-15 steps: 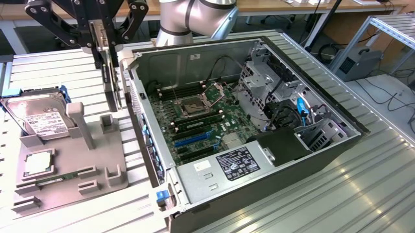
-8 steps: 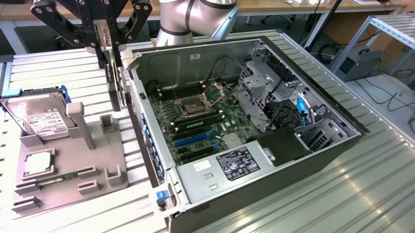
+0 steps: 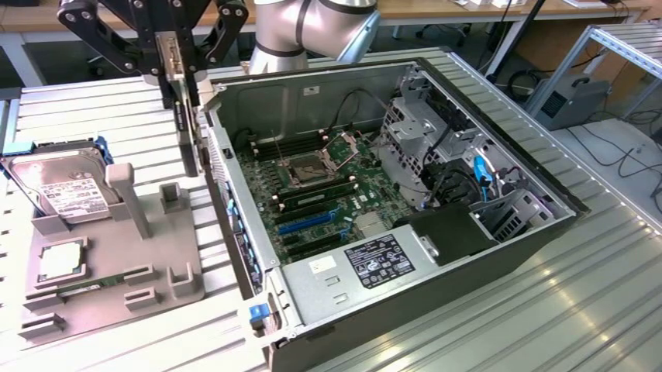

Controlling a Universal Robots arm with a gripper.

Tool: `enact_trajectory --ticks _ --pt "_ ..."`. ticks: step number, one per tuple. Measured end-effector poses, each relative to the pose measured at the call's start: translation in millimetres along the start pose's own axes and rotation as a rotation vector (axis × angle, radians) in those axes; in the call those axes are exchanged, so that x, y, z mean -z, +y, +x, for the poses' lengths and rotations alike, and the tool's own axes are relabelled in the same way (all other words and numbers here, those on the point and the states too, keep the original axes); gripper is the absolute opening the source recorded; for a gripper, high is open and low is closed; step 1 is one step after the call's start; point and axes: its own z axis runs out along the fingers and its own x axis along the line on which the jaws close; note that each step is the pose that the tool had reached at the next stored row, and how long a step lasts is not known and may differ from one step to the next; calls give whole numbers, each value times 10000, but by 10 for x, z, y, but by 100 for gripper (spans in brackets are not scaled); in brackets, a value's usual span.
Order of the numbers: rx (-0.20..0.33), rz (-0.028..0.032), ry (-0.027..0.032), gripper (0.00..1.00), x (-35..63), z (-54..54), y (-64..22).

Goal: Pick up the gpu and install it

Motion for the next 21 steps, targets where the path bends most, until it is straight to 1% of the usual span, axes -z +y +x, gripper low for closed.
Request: enact_trajectory --ticks 21 --pt "0 4 -1 27 -20 -118 8"
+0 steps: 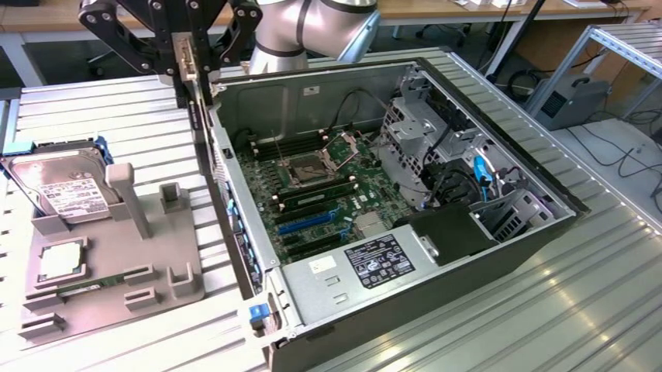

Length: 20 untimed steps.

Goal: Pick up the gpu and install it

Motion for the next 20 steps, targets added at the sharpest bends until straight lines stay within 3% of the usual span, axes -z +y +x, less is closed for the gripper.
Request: enact_trajectory --ticks 20 --pt "1 44 -2 27 -58 -164 10"
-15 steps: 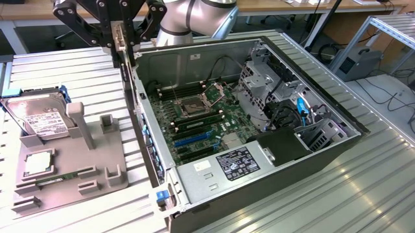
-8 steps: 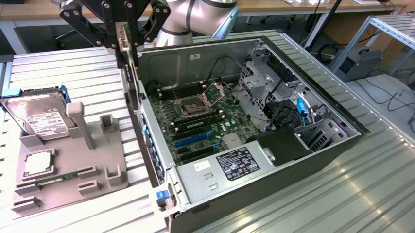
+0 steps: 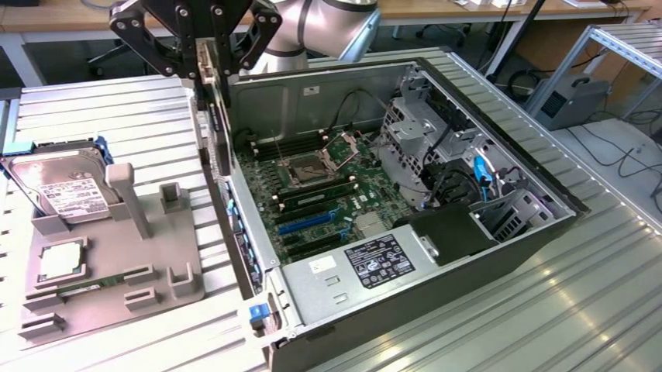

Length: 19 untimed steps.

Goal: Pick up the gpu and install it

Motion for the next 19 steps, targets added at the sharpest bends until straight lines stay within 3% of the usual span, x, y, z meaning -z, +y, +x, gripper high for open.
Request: enact_trajectory --ticks 19 --pt "2 60 -4 27 -52 -132 8"
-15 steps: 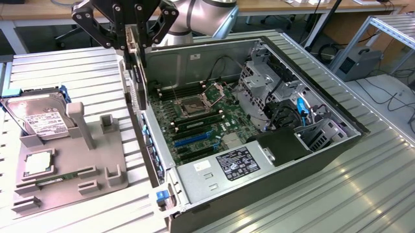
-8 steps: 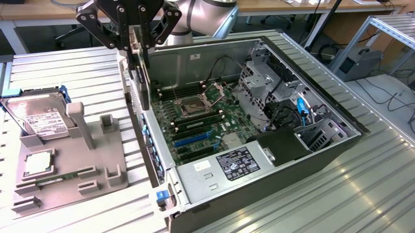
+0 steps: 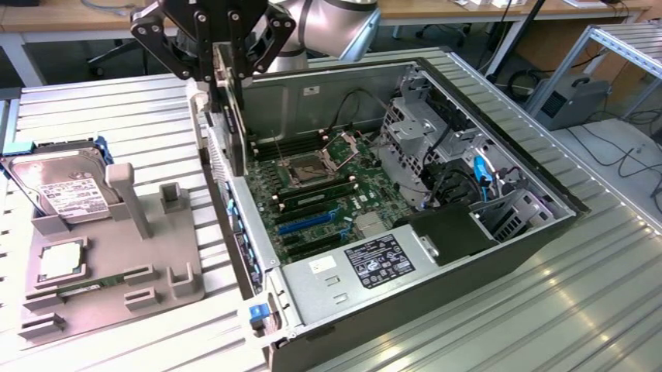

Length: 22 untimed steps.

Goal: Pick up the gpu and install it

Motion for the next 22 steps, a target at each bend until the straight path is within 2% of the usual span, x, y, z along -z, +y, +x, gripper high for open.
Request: enact_trajectory --ticks 22 --pt "3 71 -5 27 -72 -174 11"
